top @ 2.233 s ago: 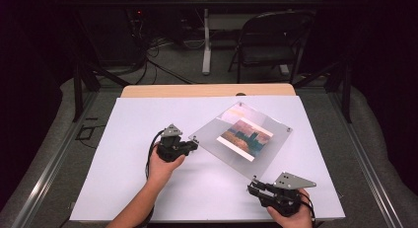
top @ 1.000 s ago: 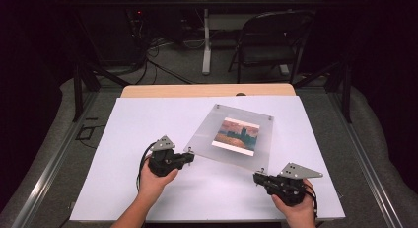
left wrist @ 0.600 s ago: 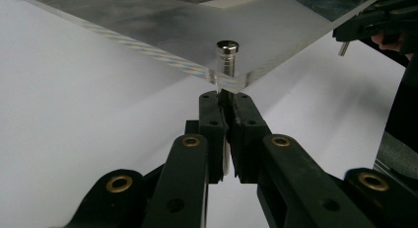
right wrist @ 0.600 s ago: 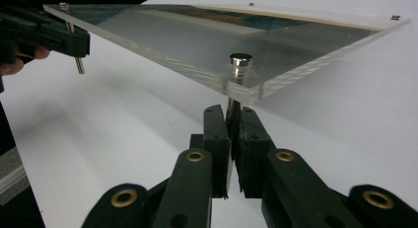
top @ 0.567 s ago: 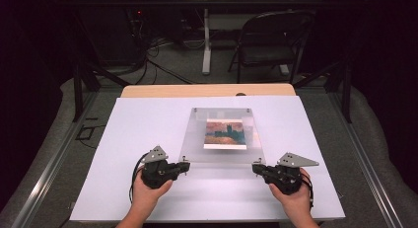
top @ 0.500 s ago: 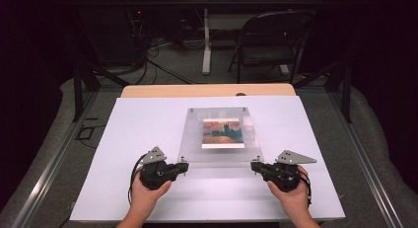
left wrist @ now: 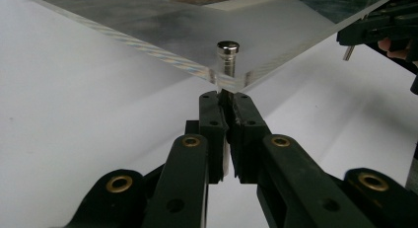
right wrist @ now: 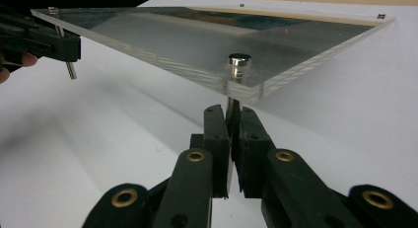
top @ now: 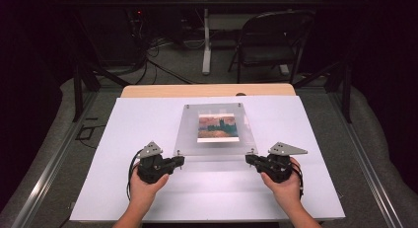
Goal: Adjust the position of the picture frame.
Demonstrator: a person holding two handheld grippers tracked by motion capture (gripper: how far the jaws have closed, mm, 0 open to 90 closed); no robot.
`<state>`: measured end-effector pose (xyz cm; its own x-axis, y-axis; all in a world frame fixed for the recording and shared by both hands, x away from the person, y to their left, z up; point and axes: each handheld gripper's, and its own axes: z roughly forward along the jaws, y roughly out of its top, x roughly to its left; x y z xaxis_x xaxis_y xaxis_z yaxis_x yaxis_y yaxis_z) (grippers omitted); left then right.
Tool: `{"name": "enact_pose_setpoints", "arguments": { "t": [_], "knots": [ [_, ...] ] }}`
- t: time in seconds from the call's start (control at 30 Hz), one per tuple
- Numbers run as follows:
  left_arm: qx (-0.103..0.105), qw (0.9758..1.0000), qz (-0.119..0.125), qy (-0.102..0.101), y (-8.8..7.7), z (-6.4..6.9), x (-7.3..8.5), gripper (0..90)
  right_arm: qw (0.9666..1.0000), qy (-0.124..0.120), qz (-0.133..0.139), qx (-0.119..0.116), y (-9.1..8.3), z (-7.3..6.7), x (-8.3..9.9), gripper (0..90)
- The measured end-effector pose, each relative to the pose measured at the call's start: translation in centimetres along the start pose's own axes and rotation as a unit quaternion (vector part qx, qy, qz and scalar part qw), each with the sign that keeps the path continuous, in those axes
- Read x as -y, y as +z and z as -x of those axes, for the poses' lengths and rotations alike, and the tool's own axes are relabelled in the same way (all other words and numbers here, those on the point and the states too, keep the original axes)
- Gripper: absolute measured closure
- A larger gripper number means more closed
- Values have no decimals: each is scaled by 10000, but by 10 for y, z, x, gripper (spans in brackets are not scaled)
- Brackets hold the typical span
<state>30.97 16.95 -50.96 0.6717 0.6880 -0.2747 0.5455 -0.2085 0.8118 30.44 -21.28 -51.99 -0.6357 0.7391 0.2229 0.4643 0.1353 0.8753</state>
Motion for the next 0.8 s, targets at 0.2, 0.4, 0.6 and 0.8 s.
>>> {"name": "enact_pose_setpoints", "arguments": {
  "t": [0.2, 0.4, 0.6, 0.8],
  "knots": [
    [-87, 9999, 56, -94, 5, -10, -7, 852, 10000, -4, 38, 69, 11, 4, -8, 849],
    [-169, 9997, 113, -151, 11, -17, -16, 852, 9998, 101, 69, 183, 22, 13, -17, 851],
    [-268, 9994, 134, -196, 16, -26, -19, 853, 9996, 128, 104, 222, 32, 16, -22, 851],
    [-345, 9993, 3, -131, 22, -28, -9, 853, 9995, 90, -13, 291, 39, 16, -13, 852]
  ]
}}
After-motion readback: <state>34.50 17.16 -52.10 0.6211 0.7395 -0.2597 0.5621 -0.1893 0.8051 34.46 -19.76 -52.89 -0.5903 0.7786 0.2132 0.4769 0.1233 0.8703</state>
